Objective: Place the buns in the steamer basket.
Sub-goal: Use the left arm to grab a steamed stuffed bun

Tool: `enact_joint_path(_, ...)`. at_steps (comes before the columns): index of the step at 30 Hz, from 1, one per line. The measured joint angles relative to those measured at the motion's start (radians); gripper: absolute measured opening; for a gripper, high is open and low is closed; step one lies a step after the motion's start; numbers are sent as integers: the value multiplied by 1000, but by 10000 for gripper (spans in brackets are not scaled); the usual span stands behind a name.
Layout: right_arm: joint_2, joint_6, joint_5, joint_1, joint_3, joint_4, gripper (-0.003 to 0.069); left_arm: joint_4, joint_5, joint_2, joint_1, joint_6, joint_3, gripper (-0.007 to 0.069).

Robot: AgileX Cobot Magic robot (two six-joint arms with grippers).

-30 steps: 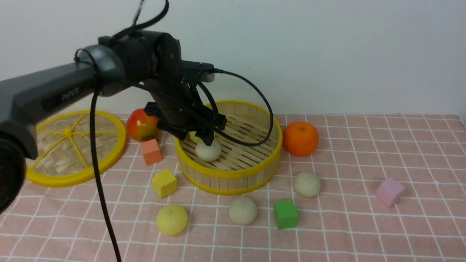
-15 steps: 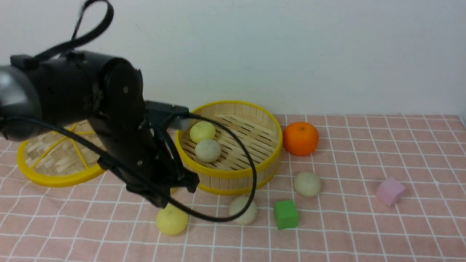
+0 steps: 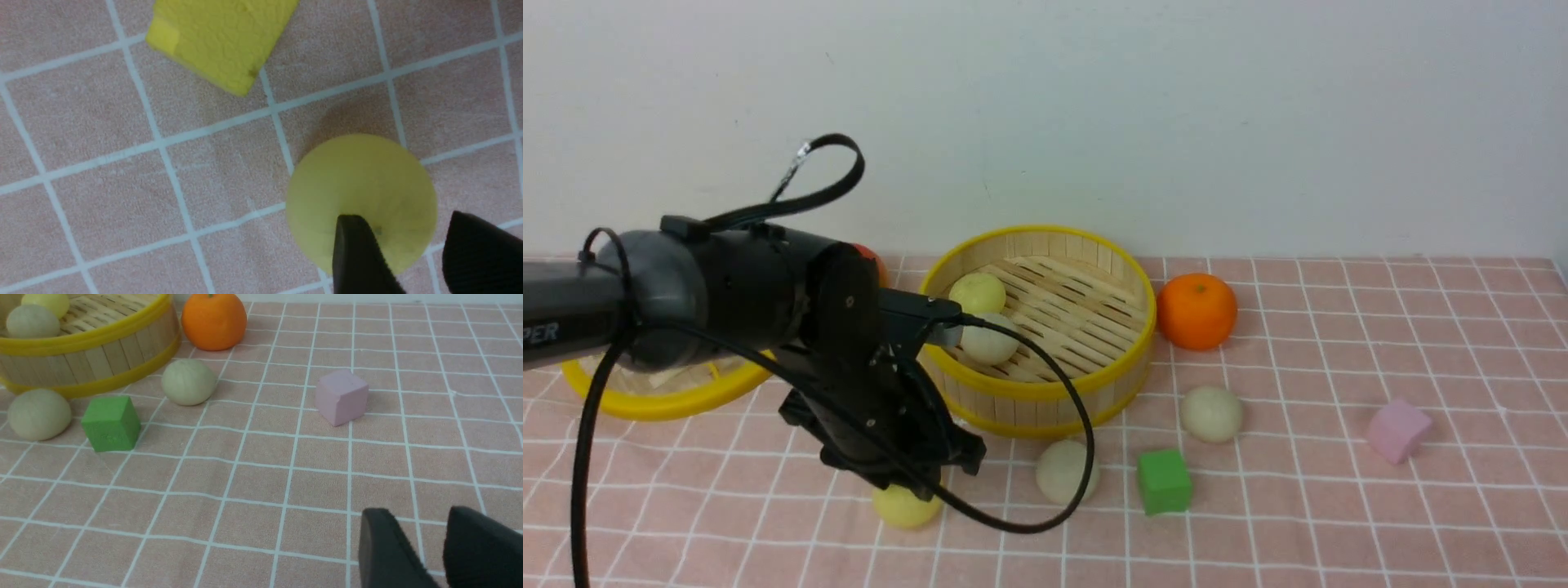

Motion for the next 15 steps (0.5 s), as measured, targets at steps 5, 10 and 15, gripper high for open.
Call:
enact_joint_path(5, 0, 0, 0, 0, 0, 0, 240, 16, -36, 29, 0, 0, 0, 316)
enact_joint_path(10, 0, 0, 0, 0, 0, 0, 240, 15, -26, 25, 0, 0, 0, 318)
enact_joint_path(15, 0, 0, 0, 0, 0, 0, 240, 13, -9, -17, 0, -1, 0, 318)
